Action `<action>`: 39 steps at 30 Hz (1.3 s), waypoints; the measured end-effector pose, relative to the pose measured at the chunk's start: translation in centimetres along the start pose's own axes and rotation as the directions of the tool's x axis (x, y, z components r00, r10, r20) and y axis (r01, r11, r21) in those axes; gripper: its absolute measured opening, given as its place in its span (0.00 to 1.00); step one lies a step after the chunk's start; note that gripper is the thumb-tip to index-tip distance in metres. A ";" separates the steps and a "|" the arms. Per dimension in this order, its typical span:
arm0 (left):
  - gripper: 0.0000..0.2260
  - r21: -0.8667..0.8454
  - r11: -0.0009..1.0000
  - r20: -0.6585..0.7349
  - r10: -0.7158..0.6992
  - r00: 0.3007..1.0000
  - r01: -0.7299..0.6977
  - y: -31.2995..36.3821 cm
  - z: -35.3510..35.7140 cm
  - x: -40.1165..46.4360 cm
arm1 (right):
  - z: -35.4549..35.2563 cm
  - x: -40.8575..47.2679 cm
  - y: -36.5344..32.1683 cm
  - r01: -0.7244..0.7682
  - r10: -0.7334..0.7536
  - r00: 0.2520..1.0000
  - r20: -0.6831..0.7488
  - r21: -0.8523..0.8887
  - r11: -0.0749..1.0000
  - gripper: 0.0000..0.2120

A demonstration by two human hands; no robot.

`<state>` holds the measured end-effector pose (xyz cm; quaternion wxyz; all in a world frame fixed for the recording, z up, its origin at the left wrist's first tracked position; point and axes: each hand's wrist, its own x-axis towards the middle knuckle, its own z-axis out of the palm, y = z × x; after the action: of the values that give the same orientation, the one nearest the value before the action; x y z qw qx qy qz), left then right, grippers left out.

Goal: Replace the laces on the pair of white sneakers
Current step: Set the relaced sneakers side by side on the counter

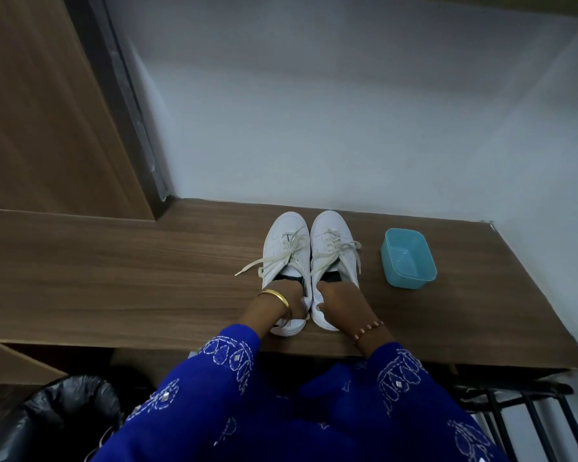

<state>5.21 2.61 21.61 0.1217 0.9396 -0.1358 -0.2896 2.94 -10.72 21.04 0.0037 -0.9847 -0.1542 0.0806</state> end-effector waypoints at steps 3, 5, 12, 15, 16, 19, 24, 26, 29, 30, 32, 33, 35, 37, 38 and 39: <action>0.12 0.009 1.000 -0.011 -0.006 1.000 0.006 0.0 0.1 -0.1 | -0.3 -0.1 -0.1 0.008 -0.011 1.000 0.028 0.101 0.995 0.06; 0.13 0.011 1.000 -0.030 0.000 1.000 0.000 0.0 0.2 -0.2 | -0.3 -0.1 -0.1 0.011 -0.017 0.999 0.040 0.129 0.992 0.04; 0.14 0.053 0.998 -0.131 0.044 0.990 -0.038 0.1 0.7 -1.2 | 0.0 -0.2 -0.2 -0.001 -0.001 1.000 0.013 0.139 0.990 0.09; 0.14 0.098 0.994 -0.149 0.071 0.986 -0.056 0.0 1.0 -1.6 | 0.1 -0.8 -0.5 0.008 -0.008 0.998 -0.062 0.002 1.000 0.10; 0.14 0.114 0.992 -0.166 0.079 0.983 -0.060 0.0 1.0 -1.7 | 0.1 -0.9 -0.7 0.005 -0.009 0.996 -0.088 -0.042 0.999 0.11; 0.17 0.171 0.984 -0.193 0.087 0.977 -0.054 0.2 0.9 -2.1 | -0.2 -1.2 -0.7 0.021 -0.029 0.995 -0.097 -0.083 0.996 0.11; 0.21 0.169 0.986 -0.140 0.029 0.990 -0.005 0.3 0.4 -1.5 | -0.6 -0.8 0.2 0.034 -0.032 0.999 -0.023 0.088 0.996 0.17; 0.20 0.190 0.982 -0.058 0.012 0.998 -0.001 0.4 0.0 -0.9 | -0.4 -0.1 0.6 0.009 -0.012 1.000 0.020 0.144 0.989 0.18; 0.16 0.206 0.978 -0.041 0.039 0.998 -0.030 0.2 -0.2 -0.5 | 0.0 0.6 0.8 -0.012 0.001 0.999 0.050 0.221 0.975 0.14; 0.15 0.207 0.977 -0.048 0.053 0.997 -0.042 0.1 -0.1 -0.4 | 0.2 0.7 0.9 -0.022 0.013 0.999 0.041 0.231 0.973 0.12; 0.13 0.206 0.976 -0.053 0.075 0.996 -0.063 0.1 0.0 -0.3 | 0.1 0.4 0.7 -0.043 0.038 0.999 0.025 0.236 0.971 0.09; 0.12 0.207 0.976 -0.048 0.081 0.996 -0.069 0.1 -0.1 -0.3 | 0.0 0.2 0.5 -0.050 0.046 0.999 0.024 0.225 0.973 0.09; 0.13 0.216 0.973 -0.043 0.092 0.995 -0.081 0.3 -0.9 -0.5 | -1.0 0.3 0.2 -0.057 0.053 0.998 0.022 0.217 0.974 0.09; 0.14 0.228 0.969 -0.034 0.101 0.994 -0.091 0.6 -2.6 -0.6 | -2.7 0.8 0.3 -0.060 0.056 0.998 0.025 0.234 0.970 0.09; 0.14 0.229 0.969 -0.024 0.100 0.995 -0.092 0.8 -3.5 -0.9 | -3.7 0.9 0.4 -0.062 0.056 0.998 0.034 0.228 0.972 0.10; 0.14 0.224 0.970 -0.010 0.102 0.995 -0.098 0.9 -4.4 -1.1 | -4.7 1.1 0.4 -0.060 0.053 0.998 0.038 0.221 0.973 0.10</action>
<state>6.73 2.77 25.99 0.0314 0.9424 -0.2133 -0.2557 4.81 -10.74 25.45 0.1091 -0.9807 -0.1160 0.1131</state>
